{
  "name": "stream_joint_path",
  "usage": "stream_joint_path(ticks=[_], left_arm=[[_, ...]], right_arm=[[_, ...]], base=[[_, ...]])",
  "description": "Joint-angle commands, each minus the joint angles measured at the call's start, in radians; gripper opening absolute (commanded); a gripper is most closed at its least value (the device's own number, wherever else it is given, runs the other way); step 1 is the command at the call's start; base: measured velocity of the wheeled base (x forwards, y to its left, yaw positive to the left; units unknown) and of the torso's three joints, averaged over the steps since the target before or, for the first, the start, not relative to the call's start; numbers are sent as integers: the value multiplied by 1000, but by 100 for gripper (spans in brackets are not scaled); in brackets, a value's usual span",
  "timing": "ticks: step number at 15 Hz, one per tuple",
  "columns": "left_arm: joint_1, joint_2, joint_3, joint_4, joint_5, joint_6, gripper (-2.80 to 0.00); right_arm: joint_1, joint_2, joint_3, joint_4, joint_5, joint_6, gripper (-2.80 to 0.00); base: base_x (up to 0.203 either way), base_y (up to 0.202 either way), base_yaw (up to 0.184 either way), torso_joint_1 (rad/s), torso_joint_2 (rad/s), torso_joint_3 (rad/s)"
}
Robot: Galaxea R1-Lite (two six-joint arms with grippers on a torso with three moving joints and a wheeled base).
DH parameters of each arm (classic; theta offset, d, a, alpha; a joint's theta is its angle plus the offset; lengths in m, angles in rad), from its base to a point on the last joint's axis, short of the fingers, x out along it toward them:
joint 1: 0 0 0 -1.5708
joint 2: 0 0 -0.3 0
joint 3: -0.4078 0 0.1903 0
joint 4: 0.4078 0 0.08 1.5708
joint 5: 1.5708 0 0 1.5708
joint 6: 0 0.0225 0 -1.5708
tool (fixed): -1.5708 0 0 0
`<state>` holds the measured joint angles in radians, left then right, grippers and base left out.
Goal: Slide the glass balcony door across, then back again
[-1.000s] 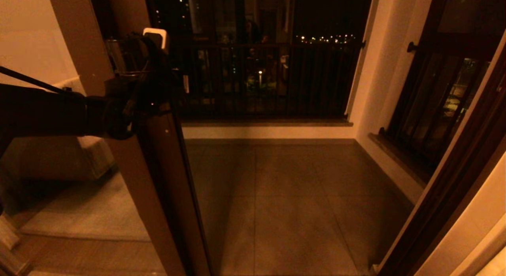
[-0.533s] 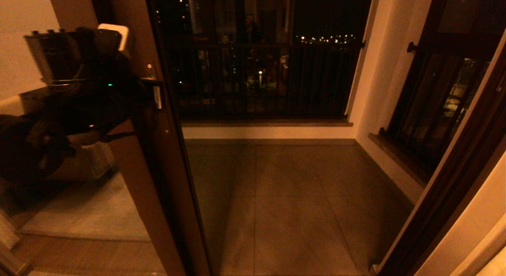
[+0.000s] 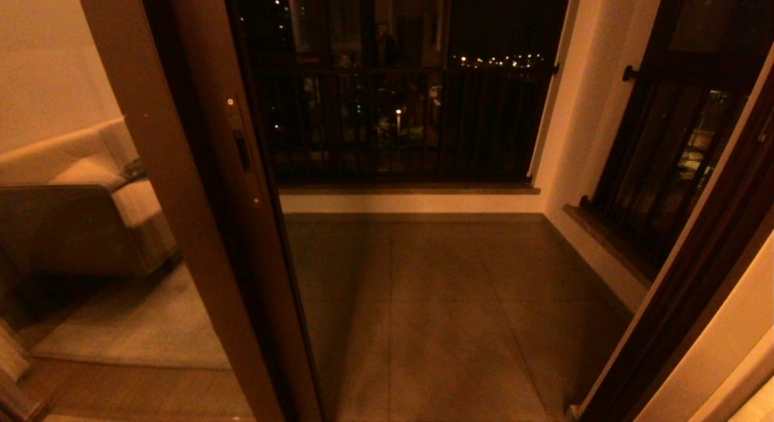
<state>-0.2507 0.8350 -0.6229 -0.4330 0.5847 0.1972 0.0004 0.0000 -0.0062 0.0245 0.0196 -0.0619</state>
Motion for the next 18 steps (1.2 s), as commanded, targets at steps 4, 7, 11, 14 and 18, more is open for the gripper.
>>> stream_joint_path(ticks=[4, 7, 11, 14, 18], left_arm=[[149, -515, 101, 272, -16, 7, -280], [236, -731, 254, 381, -97, 14, -280], [250, -824, 583, 377, -386, 7, -280], [252, -835, 622, 365, -566, -31, -280], [251, -835, 661, 340, -649, -82, -280]], right_arm=[[0, 0, 0, 0, 0, -1, -280], [1, 1, 0, 0, 0, -1, -280], [1, 2, -1, 0, 0, -1, -280], [0, 0, -1, 0, 0, 1, -280], [1, 0, -1, 0, 0, 2, -280]], base=[[0, 0, 0, 0, 0, 0], [0, 0, 0, 0, 0, 0], [0, 0, 0, 0, 0, 0], [0, 0, 0, 0, 0, 0], [0, 0, 0, 0, 0, 0]])
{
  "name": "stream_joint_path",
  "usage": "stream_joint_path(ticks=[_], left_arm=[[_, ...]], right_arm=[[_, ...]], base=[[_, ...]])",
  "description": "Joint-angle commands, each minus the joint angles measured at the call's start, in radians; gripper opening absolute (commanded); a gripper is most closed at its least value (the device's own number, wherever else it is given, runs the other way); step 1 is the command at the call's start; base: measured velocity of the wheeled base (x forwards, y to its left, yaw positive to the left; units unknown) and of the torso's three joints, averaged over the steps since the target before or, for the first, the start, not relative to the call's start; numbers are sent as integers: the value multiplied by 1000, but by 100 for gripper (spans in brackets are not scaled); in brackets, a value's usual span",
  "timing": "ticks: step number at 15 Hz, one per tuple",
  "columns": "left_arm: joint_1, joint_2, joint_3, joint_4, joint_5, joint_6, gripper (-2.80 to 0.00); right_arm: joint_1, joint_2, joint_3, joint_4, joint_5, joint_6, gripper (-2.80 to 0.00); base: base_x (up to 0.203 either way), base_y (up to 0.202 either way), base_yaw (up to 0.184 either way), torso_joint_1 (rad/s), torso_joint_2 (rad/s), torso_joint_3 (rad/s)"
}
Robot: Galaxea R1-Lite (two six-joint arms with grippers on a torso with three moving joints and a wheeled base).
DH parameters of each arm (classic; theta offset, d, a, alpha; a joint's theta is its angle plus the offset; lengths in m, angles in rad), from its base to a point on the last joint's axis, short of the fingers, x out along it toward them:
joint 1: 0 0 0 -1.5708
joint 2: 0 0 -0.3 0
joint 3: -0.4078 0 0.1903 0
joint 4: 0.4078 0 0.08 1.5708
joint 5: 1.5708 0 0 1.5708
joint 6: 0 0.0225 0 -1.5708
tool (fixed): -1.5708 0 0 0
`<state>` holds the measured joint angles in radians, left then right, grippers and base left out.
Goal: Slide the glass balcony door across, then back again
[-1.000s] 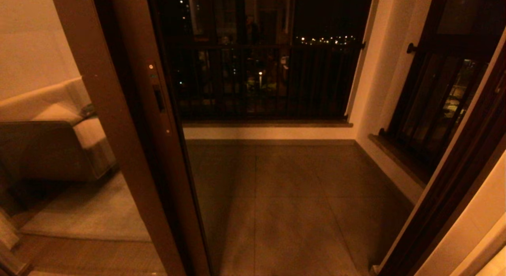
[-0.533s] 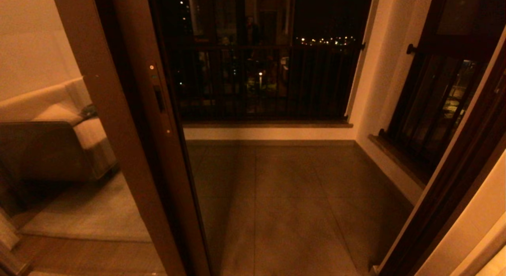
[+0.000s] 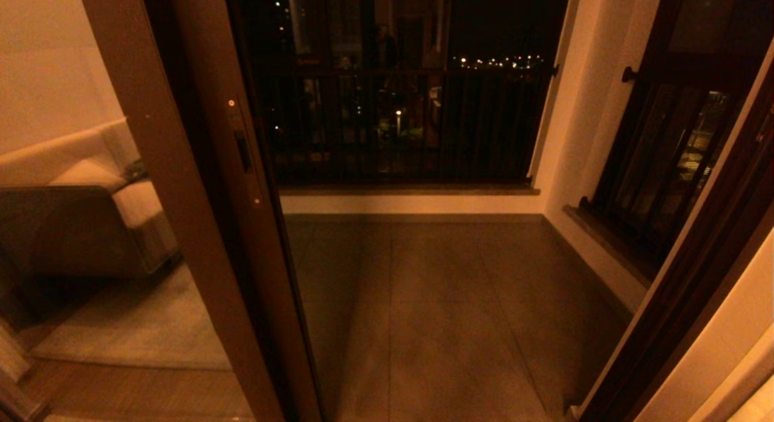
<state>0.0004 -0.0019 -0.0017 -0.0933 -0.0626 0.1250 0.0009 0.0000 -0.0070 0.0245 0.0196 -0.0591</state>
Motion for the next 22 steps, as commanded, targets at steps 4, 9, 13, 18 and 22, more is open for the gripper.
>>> stream_joint_path(ticks=[4, 9, 13, 18, 22], left_arm=[[0, 2, 40, 1, 24, -41, -280], [0, 2, 40, 1, 33, -85, -280], [0, 2, 40, 0, 33, -87, -280], [0, 2, 40, 0, 35, -94, -280], [0, 2, 40, 0, 35, -96, -280]], right_arm=[[0, 1, 1, 0, 0, -1, -280], [1, 2, 0, 2, 4, -11, -280], [1, 2, 2, -12, -4, 9, -280], [-1, 2, 2, -12, -4, 9, -280], [1, 2, 2, -12, -4, 9, -280]], base=[[0, 0, 0, 0, 0, 0], [0, 0, 0, 0, 0, 0], [0, 0, 0, 0, 0, 0], [0, 0, 0, 0, 0, 0], [0, 0, 0, 0, 0, 0]])
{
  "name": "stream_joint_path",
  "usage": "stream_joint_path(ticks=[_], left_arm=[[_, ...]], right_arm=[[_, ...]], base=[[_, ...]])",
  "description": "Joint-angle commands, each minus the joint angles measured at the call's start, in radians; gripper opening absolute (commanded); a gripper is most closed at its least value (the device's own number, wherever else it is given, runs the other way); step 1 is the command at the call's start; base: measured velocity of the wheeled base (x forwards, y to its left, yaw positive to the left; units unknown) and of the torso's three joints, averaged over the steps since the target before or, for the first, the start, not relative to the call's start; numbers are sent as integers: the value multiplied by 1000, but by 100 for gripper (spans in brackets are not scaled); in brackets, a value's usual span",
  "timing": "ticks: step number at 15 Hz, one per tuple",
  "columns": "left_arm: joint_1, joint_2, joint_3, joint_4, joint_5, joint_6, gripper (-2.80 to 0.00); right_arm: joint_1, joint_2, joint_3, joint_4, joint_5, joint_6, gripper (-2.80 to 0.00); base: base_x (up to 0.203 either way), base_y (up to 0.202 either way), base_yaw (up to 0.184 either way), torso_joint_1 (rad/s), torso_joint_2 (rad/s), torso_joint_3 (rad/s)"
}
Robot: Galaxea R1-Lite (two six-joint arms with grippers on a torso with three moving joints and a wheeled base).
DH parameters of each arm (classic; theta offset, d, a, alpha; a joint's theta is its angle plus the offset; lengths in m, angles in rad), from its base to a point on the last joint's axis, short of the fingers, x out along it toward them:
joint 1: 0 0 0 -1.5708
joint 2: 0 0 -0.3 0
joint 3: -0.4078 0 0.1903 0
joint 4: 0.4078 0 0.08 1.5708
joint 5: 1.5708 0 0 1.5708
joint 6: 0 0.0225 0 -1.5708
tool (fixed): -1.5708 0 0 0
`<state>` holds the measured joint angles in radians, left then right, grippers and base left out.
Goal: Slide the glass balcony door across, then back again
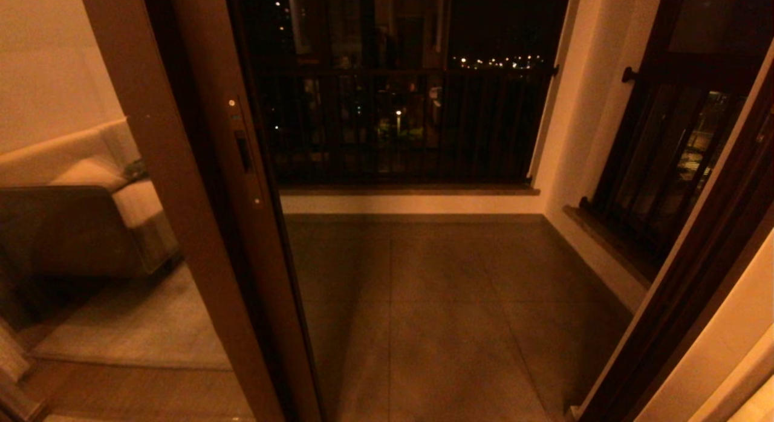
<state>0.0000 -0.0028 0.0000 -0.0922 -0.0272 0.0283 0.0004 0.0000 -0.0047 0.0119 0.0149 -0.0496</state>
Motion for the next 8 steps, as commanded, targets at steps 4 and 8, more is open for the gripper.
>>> stream_joint_path(ticks=[4, 8], left_arm=[[0, 3, 38, -1, 0, 1, -280], [0, 3, 38, -1, 0, 1, -280]], right_arm=[[0, 2, 0, 0, 0, -1, -280], [1, 2, 0, 0, 0, -1, -280]], base=[[0, 0, 0, 0, 0, 0], [0, 0, 0, 0, 0, 0]])
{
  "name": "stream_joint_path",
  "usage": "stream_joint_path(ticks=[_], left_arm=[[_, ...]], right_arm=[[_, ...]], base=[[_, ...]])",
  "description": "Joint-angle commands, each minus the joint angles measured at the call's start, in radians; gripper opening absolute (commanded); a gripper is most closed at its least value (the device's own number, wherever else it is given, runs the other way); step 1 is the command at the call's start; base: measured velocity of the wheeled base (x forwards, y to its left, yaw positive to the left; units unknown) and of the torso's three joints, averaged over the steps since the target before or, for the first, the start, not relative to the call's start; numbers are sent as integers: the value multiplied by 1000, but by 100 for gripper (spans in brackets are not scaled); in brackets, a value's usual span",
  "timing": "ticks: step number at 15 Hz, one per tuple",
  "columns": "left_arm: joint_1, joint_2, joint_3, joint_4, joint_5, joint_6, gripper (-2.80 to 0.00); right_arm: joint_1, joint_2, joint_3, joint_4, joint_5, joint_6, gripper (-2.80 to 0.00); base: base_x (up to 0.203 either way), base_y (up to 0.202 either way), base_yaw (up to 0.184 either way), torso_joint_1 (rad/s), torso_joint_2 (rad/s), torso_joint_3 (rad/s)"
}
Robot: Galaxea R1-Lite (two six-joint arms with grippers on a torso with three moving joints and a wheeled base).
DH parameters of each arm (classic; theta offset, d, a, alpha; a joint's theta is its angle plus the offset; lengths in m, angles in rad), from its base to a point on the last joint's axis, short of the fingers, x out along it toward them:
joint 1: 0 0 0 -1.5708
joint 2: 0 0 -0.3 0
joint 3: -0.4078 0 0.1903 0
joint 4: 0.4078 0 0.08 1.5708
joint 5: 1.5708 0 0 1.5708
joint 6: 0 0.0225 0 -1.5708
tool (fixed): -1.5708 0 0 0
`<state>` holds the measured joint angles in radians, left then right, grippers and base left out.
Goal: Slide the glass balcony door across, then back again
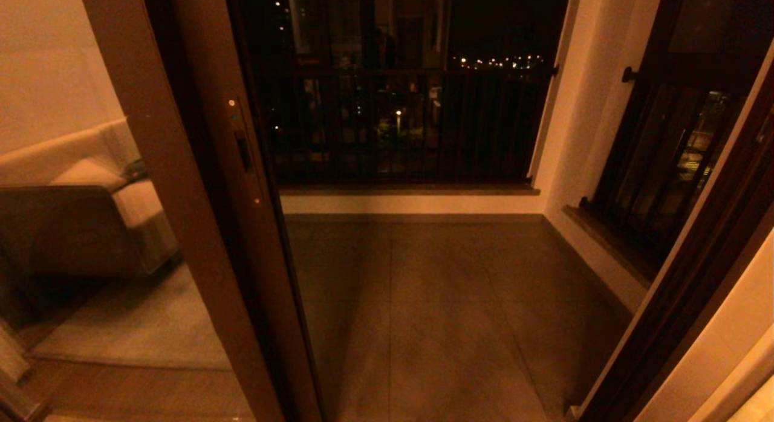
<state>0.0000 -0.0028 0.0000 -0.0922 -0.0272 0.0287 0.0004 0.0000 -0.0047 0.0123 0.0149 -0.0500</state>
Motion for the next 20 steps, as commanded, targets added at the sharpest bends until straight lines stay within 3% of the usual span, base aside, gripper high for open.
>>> stream_joint_path(ticks=[1, 20], left_arm=[[0, 3, 38, -1, 0, 0, -280], [0, 3, 38, -1, 0, 0, -280]], right_arm=[[0, 2, 0, 0, 0, -1, -280], [1, 2, 3, -3, 7, -25, -280]], base=[[0, 0, 0, 0, 0, 0], [0, 0, 0, 0, 0, 0]])
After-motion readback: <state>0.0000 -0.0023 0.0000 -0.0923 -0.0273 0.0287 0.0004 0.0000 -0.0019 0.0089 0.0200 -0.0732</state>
